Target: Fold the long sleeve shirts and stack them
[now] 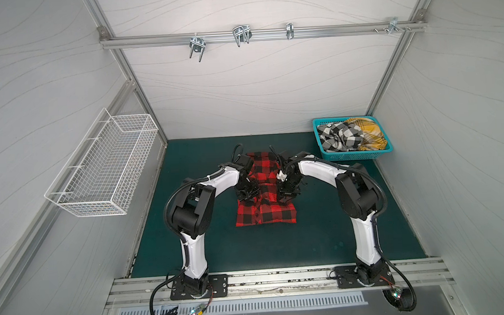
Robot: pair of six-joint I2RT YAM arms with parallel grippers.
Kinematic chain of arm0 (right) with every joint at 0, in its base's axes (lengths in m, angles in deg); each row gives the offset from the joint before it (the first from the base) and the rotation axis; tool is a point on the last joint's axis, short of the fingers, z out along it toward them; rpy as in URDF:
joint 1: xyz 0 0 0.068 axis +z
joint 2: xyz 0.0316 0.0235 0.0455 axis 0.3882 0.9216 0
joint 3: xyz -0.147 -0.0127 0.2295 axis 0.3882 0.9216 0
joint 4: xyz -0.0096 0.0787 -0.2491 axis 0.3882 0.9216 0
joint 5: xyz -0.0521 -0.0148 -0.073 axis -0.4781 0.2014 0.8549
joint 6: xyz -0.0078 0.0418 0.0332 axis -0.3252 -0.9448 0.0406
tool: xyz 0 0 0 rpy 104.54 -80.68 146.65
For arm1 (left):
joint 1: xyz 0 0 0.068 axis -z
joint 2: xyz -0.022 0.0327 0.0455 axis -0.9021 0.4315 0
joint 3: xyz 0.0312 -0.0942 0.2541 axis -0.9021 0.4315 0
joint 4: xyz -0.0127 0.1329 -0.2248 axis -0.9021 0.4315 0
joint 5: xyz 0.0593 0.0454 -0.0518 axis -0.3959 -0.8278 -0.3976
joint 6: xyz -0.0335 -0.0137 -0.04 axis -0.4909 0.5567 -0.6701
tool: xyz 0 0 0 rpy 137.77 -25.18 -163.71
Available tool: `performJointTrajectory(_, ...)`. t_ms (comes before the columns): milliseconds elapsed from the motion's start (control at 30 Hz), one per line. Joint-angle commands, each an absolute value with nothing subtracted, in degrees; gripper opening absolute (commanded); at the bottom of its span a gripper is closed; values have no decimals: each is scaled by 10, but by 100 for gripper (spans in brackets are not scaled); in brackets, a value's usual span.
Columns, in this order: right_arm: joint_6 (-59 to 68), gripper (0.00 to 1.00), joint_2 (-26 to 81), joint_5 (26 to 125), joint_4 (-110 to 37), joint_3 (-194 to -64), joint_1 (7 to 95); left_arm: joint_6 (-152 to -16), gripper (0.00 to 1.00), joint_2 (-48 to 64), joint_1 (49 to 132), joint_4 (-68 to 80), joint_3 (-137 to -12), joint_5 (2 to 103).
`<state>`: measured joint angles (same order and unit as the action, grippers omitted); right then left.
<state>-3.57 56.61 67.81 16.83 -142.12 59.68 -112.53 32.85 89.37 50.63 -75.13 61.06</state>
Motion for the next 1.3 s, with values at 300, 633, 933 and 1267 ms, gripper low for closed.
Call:
performJointTrajectory(300, -7, 59, 492, 685, 236, -1465, 552, -1034, 63, 256, 814, 600, -795, 601)
performJointTrajectory(633, 5, 62, 525, 671, 211, -1453, 531, -1040, 72, 316, 811, 568, -812, 662)
performJointTrajectory(933, 14, 63, 578, 651, 194, -1457, 524, -1061, 46, 353, 811, 568, -833, 667)
performJointTrajectory(1267, 17, 43, 640, 604, 176, -1504, 530, -1033, 24, 388, 811, 606, -876, 640)
